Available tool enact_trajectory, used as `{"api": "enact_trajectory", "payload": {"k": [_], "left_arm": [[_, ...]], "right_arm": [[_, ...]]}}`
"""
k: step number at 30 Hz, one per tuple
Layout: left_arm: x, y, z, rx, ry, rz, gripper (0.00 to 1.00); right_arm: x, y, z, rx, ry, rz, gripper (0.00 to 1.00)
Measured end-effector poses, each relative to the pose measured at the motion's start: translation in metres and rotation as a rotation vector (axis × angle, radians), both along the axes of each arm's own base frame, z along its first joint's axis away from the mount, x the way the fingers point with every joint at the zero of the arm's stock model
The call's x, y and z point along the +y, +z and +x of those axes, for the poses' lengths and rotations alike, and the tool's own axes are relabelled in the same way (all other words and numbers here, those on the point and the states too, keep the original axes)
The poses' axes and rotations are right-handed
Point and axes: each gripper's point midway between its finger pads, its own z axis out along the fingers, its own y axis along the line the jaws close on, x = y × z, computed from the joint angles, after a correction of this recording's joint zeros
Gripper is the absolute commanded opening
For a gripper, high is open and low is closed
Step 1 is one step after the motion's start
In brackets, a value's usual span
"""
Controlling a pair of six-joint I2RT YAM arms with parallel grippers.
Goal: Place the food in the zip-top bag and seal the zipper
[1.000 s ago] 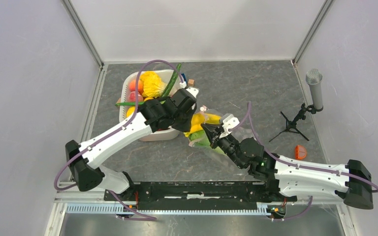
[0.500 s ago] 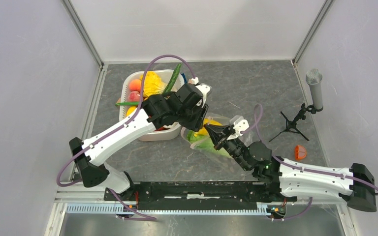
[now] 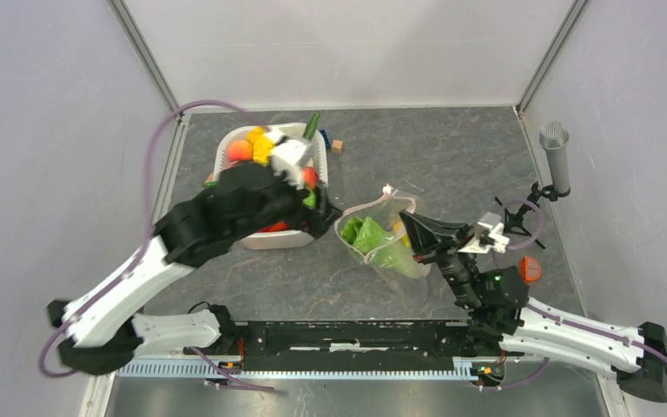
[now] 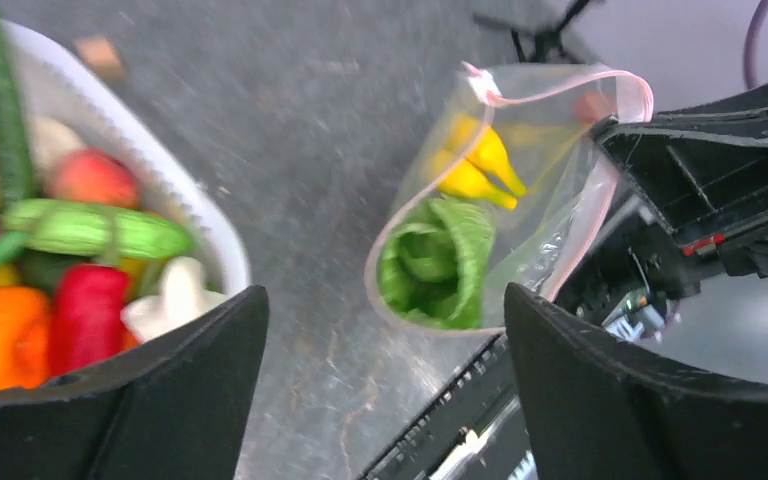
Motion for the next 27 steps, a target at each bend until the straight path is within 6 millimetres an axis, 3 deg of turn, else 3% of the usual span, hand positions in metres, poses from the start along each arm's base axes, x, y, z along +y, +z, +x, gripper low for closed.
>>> {"api": "enact_trajectory", "payload": {"k": [3,6,8,14,17,22,27], "left_arm": [[0.042,0.037,-0.006,-0.142,0.096,-0.131,1.00],[0.077,0.056,-0.004,-0.231,0.207,-0.189,1.00],[0.085,0.057,0.005,-0.254,0.269,-0.183,1.00],[0.092,-0.004,0.053,-0.169,0.404,-0.005,1.00],[0.113,-0.037,0.081,-0.090,0.487,0.054,1.00],[0.128,-0.047,0.109,-0.039,0.529,0.022,0.97],[0.101,-0.066,0.146,0.025,0.427,0.003,0.90]], "right_arm": [[-0.017,0.009,-0.004,-0.022,-0.009,0.065,0.00],[-0.020,0.018,-0.003,-0.019,-0.020,0.069,0.00],[-0.019,0.017,-0.001,-0.006,-0.032,0.053,0.00],[-0.003,-0.001,0.010,0.052,-0.057,-0.084,0.00],[0.006,-0.009,0.014,0.070,-0.057,-0.156,0.00],[0.011,-0.017,0.014,0.078,-0.051,-0.192,0.00],[0.012,-0.019,0.015,0.080,-0.048,-0.201,0.00]]}}
